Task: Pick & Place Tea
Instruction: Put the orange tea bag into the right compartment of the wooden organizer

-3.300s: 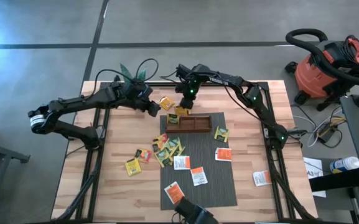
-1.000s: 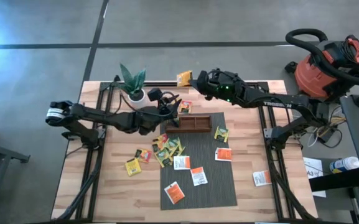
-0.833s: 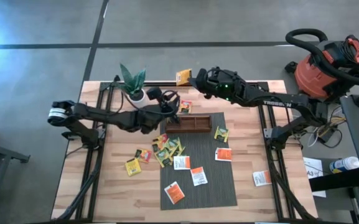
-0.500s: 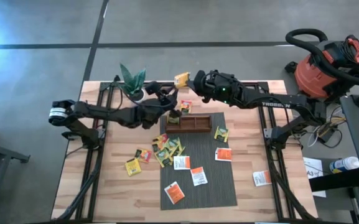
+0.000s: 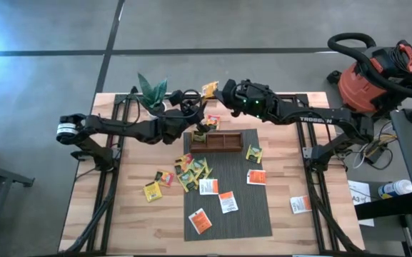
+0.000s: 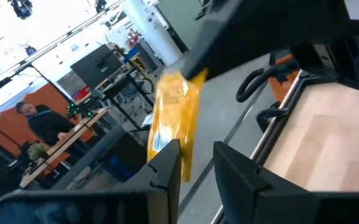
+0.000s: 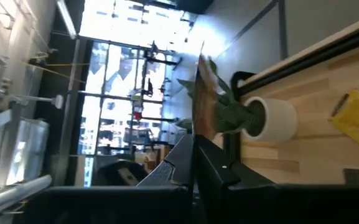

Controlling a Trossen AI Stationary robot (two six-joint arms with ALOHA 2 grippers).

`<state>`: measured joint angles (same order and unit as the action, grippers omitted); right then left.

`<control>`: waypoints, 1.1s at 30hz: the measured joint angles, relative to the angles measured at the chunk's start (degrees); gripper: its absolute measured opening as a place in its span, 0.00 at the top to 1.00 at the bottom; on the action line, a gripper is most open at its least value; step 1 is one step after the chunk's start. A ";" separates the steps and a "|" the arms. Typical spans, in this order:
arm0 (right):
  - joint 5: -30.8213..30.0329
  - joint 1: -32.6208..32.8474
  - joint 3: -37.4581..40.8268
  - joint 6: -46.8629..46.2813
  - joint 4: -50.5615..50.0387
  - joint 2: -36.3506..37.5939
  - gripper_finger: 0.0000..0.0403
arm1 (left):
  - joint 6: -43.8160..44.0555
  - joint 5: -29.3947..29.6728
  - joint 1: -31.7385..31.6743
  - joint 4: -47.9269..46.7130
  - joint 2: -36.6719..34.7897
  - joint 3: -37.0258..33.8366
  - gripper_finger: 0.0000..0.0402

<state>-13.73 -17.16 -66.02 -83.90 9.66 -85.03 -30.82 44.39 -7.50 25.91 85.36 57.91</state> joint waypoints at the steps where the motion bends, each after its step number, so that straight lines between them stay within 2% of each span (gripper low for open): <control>1: 0.16 -0.09 0.00 0.05 0.82 -0.17 0.98 | 0.01 -0.19 -0.38 -0.02 0.00 0.00 0.78; 12: 5.23 -0.12 0.02 -3.01 6.18 -4.85 0.98 | -0.18 -1.50 -3.30 -0.24 0.00 0.00 0.78; 19: 4.95 -0.20 -0.13 -1.52 6.08 -4.57 0.98 | -0.33 -1.54 -3.37 -2.32 0.02 0.00 0.78; 22: 4.97 -0.25 -0.15 -1.23 6.07 -4.49 0.98 | -0.69 -1.82 -3.37 -3.06 0.02 0.00 0.83; 27: 5.95 -0.32 -0.17 -0.94 5.74 -4.49 0.98 | -0.68 -1.80 -3.37 -3.18 0.02 0.00 0.96; 33: 10.42 -1.21 -0.17 4.91 5.57 -4.28 0.97 | -0.36 -1.69 -3.35 -3.26 0.02 0.00 0.97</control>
<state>-3.31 -18.36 -66.19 -79.00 15.22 -89.31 -31.18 42.70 -10.85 22.65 85.38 57.91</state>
